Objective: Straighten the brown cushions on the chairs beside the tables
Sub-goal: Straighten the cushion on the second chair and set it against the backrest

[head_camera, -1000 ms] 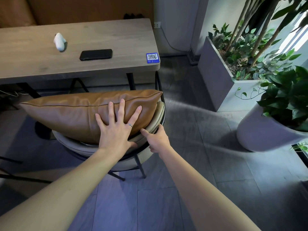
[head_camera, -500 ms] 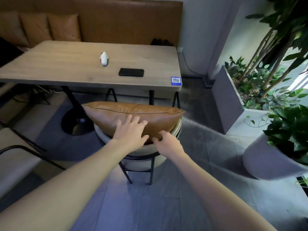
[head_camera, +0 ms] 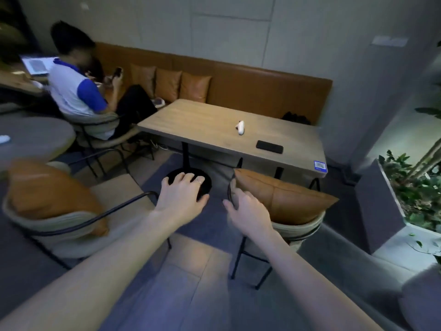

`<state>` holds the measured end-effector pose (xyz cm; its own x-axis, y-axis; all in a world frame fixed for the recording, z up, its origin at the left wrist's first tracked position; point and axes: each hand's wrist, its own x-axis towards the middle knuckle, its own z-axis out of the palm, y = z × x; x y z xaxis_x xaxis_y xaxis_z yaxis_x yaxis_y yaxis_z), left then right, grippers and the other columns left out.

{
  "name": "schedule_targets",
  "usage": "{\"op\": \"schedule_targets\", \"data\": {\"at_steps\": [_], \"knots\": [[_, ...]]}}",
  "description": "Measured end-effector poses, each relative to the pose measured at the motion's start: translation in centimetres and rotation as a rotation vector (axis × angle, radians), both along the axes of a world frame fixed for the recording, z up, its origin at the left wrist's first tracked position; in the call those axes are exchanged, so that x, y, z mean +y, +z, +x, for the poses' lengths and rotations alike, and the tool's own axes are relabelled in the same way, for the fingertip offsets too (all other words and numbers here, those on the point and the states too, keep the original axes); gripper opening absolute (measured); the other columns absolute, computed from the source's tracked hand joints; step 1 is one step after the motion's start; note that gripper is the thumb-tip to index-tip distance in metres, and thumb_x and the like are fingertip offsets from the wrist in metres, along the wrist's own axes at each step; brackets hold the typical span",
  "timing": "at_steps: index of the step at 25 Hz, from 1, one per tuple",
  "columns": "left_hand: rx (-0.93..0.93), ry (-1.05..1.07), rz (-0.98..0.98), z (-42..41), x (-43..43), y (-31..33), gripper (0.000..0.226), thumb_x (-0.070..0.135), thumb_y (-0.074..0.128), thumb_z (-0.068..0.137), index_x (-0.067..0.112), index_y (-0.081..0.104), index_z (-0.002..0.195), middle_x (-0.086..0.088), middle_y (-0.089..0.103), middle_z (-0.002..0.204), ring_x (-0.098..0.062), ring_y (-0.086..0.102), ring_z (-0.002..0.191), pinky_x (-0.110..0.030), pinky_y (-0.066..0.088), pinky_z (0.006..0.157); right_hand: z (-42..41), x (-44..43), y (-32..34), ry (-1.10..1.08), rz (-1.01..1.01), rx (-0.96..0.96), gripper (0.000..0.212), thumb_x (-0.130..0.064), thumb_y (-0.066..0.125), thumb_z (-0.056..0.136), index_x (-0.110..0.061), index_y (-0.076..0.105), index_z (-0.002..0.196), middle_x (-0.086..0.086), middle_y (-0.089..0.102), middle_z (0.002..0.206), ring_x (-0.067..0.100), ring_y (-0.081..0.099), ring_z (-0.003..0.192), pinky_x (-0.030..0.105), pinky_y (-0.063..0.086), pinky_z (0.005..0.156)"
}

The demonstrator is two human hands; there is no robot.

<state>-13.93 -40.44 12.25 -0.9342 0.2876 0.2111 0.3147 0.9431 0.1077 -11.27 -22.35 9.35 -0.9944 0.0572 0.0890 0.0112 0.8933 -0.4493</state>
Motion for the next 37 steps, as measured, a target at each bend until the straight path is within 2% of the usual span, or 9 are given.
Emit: {"op": "schedule_targets", "data": {"at_steps": [6, 12, 17, 24, 31, 34, 37], "knots": [[0.082, 0.167, 0.052, 8.1, -17.7, 3.4, 0.053, 0.049, 0.049, 0.095, 0.023, 0.049, 0.141, -0.002, 0.055, 0.14, -0.025, 0.044, 0.133, -0.051, 0.036, 0.103, 4.1, -17.4, 4.3, 0.146, -0.027, 0.157, 0.051, -0.048, 0.043, 0.101, -0.022, 0.043, 0.145, 0.009, 0.058, 0.135, 0.035, 0.059, 0.116, 0.049, 0.051, 0.092], [0.053, 0.359, 0.033, 11.2, -31.0, 3.4, 0.054, 0.05, 0.049, 0.094, 0.021, 0.051, 0.14, -0.003, 0.053, 0.144, -0.025, 0.042, 0.136, -0.053, 0.037, 0.104, 4.1, -30.7, 5.9, 0.305, -0.102, 0.173, 0.05, -0.05, 0.042, 0.101, -0.025, 0.042, 0.144, 0.004, 0.058, 0.133, 0.029, 0.061, 0.113, 0.047, 0.054, 0.086], [0.002, 0.458, 0.072, 8.0, -37.0, 2.0, 0.056, 0.05, 0.048, 0.096, 0.021, 0.047, 0.143, -0.005, 0.049, 0.149, -0.026, 0.038, 0.139, -0.053, 0.034, 0.107, 0.4, -37.4, 4.2, 0.343, -0.14, 0.079, 0.051, -0.052, 0.042, 0.101, -0.025, 0.041, 0.145, 0.004, 0.057, 0.134, 0.03, 0.06, 0.114, 0.046, 0.054, 0.088], [-0.121, 0.553, 0.111, -2.1, -42.9, -1.7, 0.056, 0.049, 0.046, 0.098, 0.02, 0.045, 0.145, -0.008, 0.049, 0.148, -0.028, 0.04, 0.138, -0.054, 0.038, 0.102, -8.8, -44.6, -0.6, 0.367, -0.187, -0.061, 0.049, -0.05, 0.044, 0.101, -0.026, 0.041, 0.144, 0.008, 0.056, 0.134, 0.034, 0.06, 0.117, 0.043, 0.05, 0.09], [-0.293, 0.68, 0.266, -11.8, -49.1, -6.9, 0.058, 0.049, 0.049, 0.096, 0.017, 0.044, 0.143, -0.012, 0.055, 0.138, -0.036, 0.047, 0.128, -0.056, 0.044, 0.097, -17.4, -50.9, -7.5, 0.29, -0.246, -0.264, 0.053, -0.052, 0.046, 0.099, -0.023, 0.043, 0.144, 0.013, 0.06, 0.132, 0.039, 0.059, 0.117, 0.045, 0.05, 0.093], [-0.392, 0.753, 0.361, -14.7, -52.3, -10.7, 0.064, 0.056, 0.051, 0.091, 0.017, 0.044, 0.142, -0.012, 0.057, 0.134, -0.039, 0.053, 0.122, -0.057, 0.047, 0.095, -19.2, -54.0, -11.9, 0.137, -0.382, -0.419, 0.058, -0.053, 0.051, 0.096, -0.019, 0.044, 0.142, 0.012, 0.061, 0.134, 0.037, 0.058, 0.12, 0.047, 0.05, 0.097], [-0.477, 0.819, 0.509, -17.1, -56.2, -14.9, 0.081, 0.072, 0.05, 0.076, 0.018, 0.045, 0.136, -0.012, 0.058, 0.131, -0.038, 0.056, 0.117, -0.057, 0.048, 0.095, -20.0, -57.1, -16.0, -0.127, -0.591, -0.595, 0.061, -0.049, 0.058, 0.095, -0.013, 0.044, 0.142, 0.014, 0.057, 0.139, 0.036, 0.057, 0.123, 0.041, 0.047, 0.099]]}}
